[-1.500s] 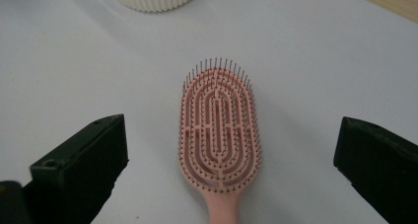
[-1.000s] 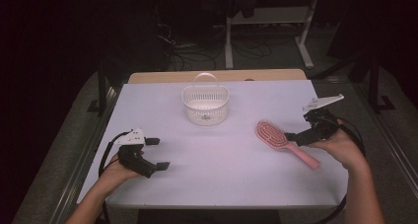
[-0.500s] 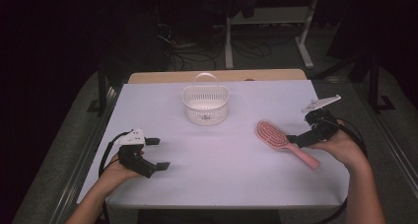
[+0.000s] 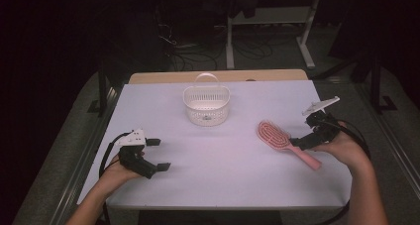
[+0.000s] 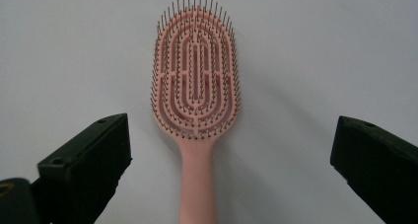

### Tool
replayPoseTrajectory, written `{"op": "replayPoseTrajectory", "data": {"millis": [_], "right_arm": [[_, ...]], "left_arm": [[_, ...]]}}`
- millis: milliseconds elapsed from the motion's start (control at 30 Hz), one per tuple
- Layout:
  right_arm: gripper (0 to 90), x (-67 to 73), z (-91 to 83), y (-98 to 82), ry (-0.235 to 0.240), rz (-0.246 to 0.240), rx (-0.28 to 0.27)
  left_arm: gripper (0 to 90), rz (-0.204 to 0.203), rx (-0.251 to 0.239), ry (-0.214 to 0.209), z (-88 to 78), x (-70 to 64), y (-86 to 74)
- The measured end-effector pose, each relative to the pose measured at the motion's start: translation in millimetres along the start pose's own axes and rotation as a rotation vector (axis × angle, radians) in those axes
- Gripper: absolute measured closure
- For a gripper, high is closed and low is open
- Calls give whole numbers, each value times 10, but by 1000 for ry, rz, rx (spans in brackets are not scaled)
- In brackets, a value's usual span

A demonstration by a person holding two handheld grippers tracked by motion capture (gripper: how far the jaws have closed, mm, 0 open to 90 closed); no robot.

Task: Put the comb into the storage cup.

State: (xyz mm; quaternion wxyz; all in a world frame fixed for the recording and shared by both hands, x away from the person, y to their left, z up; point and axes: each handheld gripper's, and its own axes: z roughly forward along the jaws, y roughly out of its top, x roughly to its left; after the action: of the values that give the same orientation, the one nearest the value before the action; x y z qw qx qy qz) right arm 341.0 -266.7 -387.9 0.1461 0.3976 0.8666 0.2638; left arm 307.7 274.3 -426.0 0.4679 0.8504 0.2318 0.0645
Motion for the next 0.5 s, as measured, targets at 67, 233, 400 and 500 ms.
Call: {"op": "replayPoseTrajectory", "data": {"millis": [67,233,400,500], "right_arm": [[18,0,10,-5,-3,-1,12],[33,-9,42,-21,-13,-7,46],[56,-7,74,-32,-3,-10,78],[69,-3,92,-38,2,-10,98]], "left_arm": [[1,0,1,0,0,1,0],[1,0,0,-1,1,1,0],[1,0,1,-1,-2,3,0],[0,0,1,-1,0,2,0]]}}
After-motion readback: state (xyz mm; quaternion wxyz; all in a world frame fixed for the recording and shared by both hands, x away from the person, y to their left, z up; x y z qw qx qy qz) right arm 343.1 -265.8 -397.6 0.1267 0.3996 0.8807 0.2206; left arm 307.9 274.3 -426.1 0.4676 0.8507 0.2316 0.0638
